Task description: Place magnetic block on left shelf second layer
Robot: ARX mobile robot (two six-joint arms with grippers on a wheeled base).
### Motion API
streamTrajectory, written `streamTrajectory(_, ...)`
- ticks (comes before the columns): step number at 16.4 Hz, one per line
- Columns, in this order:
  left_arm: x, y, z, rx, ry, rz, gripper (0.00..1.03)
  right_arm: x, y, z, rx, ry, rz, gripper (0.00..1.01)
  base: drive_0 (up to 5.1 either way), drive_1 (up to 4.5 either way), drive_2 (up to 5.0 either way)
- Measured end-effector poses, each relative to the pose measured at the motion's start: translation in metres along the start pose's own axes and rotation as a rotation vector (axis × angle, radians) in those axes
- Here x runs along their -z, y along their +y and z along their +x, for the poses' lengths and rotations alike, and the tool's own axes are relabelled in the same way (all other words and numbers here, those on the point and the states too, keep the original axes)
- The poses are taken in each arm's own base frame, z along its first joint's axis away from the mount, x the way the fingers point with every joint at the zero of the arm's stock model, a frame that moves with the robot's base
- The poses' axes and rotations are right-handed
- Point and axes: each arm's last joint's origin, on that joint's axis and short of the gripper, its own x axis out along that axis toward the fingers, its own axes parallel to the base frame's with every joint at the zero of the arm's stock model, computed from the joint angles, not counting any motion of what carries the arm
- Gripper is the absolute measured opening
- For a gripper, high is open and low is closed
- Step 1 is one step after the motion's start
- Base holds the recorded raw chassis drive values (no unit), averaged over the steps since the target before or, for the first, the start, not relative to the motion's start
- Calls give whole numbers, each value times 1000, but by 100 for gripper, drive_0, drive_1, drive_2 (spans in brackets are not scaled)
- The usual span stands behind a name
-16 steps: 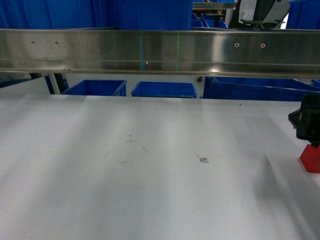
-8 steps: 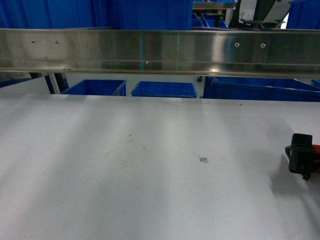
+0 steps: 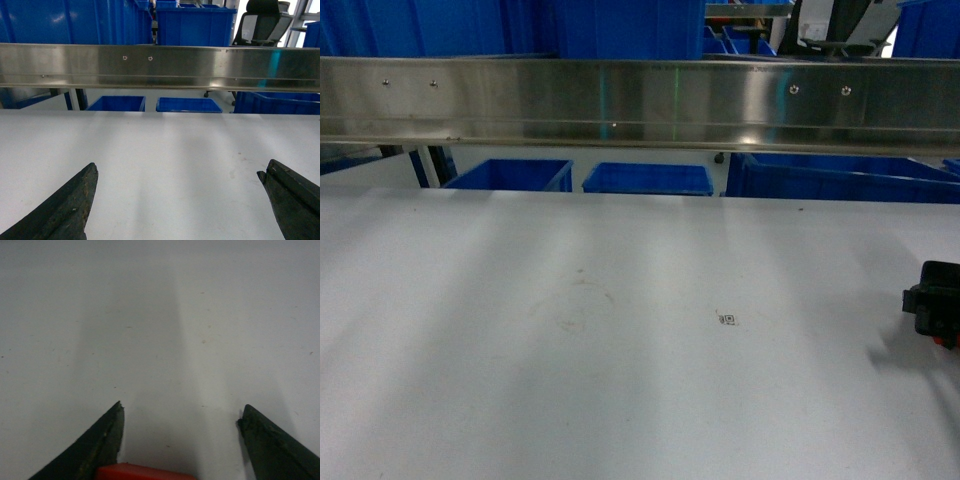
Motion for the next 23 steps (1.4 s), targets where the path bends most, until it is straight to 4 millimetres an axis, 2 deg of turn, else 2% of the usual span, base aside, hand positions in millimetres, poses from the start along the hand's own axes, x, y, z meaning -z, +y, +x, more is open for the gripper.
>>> streamTrajectory(5,0,0,0,0,0,0,98,3,0,-1,-11,-15,0,33,0,0,0)
streamTrajectory(7,0,0,0,0,0,0,98,5,1,-7,-36,-15,-2,33,0,0,0)
streamTrajectory(8,0,0,0,0,1,0,98,7,5,-17,-53,6,-1,33,0,0,0)
streamTrajectory(10,0,0,0,0,0,0,98,5,9,-46,-69,4,7,33,0,0,0)
streamTrajectory(12,0,0,0,0,0,0,98,-13,13,-91,-73,-88,19,33,0,0,0)
streamTrajectory(13,0,0,0,0,0,0,98,-17,12,-120,-72,-126,27,33,0,0,0)
streamTrajectory(16,0,0,0,0,0,0,98,-19,7,-183,-71,-196,43,33,0,0,0)
streamTrajectory(18,0,0,0,0,0,0,98,-25,5,-225,-97,-302,53,33,0,0,0)
streamTrajectory(20,0,0,0,0,0,0,98,-30,8,-251,-126,-400,35,33,0,0,0)
streamTrajectory(23,0,0,0,0,0,0,98,-31,8,-251,-122,-417,-72,33,0,0,0)
